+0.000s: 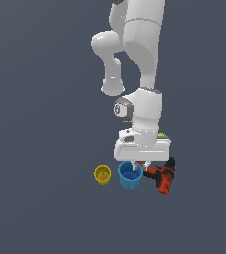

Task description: Pick up a designated object from a clutter of objects.

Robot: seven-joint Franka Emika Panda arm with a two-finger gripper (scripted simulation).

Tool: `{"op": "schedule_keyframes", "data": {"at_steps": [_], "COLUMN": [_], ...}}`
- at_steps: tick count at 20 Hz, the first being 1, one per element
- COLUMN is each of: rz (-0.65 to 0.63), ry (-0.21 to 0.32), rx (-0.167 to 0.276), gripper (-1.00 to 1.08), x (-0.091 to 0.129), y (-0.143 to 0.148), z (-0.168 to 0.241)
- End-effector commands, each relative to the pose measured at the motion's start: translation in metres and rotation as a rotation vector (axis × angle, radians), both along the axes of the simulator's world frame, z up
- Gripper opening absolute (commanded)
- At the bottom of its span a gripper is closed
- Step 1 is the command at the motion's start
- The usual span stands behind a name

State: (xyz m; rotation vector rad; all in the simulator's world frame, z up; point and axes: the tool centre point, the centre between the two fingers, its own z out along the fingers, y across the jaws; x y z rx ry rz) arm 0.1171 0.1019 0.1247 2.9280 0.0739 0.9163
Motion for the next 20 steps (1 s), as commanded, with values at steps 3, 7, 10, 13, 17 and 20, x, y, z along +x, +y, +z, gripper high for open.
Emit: {"op": "schedule_keyframes", "data": {"at_steps": [3, 7, 10, 13, 17, 20], "rz": [0.002, 0.002, 0.001, 0.001, 0.0, 0.0], "ry": [-0.003, -0.002, -0.001, 0.0, 0.001, 0.0], "rx": [0.006, 0.008, 0.009, 0.01, 0.01, 0.009], "gripper": [-1.0, -1.0, -1.0, -1.0, -1.0, -1.0], "x": [-0.016, -0.031, -0.041, -0.049, -0.059, -0.065], "y": [0.014, 0.024, 0.031, 0.037, 0.044, 0.049], "z": [0.033, 0.062, 0.081, 0.097, 0.117, 0.13]}}
